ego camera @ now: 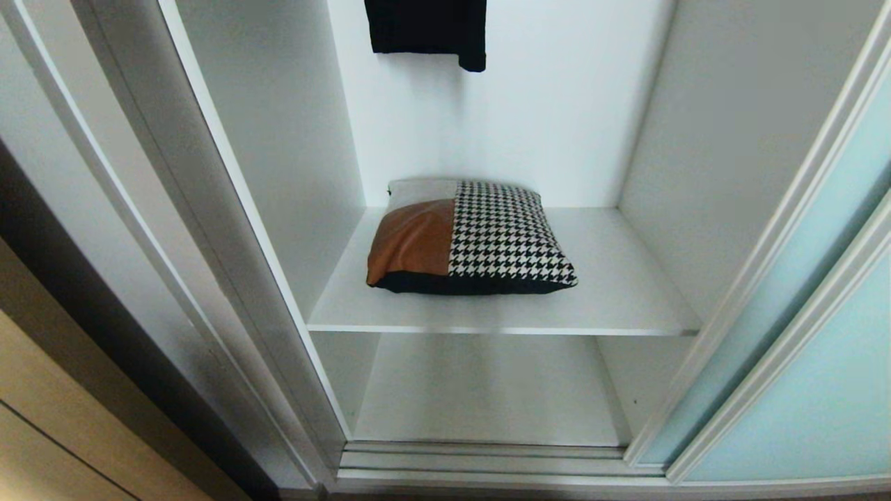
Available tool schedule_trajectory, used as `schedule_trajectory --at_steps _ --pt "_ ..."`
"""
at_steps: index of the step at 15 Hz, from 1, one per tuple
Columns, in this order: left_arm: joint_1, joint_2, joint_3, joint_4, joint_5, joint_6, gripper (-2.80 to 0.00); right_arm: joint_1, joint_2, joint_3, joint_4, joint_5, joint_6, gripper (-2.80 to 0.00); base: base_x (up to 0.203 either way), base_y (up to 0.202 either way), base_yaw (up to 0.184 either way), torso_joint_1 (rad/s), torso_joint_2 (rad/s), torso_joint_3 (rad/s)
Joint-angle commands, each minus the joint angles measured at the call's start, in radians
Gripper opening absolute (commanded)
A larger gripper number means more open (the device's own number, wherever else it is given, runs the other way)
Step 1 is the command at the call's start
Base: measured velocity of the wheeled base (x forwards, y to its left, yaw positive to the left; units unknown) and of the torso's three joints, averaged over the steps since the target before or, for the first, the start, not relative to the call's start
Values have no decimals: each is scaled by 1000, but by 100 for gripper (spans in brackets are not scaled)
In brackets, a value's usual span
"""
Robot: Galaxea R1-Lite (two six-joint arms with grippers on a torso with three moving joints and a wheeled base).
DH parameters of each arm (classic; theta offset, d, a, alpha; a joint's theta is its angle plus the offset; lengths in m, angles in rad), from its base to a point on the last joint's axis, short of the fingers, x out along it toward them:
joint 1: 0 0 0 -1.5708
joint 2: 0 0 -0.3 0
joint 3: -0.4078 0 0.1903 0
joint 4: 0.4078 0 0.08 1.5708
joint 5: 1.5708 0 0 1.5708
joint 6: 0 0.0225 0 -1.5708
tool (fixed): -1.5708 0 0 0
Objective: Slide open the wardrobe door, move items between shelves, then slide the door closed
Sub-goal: Close the door
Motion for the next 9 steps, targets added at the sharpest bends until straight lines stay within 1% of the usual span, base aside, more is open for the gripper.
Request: schedule_trajectory --at_steps 1,2,4,6,7,9 --pt "0 -3 1 0 0 1 -280 -1 -38 5 28 -20 -38 -280 0 0 0 0 0 0" --pt "0 -3 2 0 0 1 -280 -1 -39 12 42 -44 -78 -280 0 0 0 0 0 0" --pt "0 -3 1 0 0 1 -280 -3 -39 -1 49 -103 -94 -280 0 0 0 0 0 0" --pt "0 -3 2 0 0 1 -280 -47 -39 -16 58 -125 -88 -280 0 0 0 0 0 0" --pt "1 -3 2 0 0 1 -280 -80 -40 -32 84 -129 -88 -280 0 0 0 0 0 0" --pt "0 -3 2 0 0 1 -280 -118 -86 -48 147 -142 -96 -280 0 0 0 0 0 0"
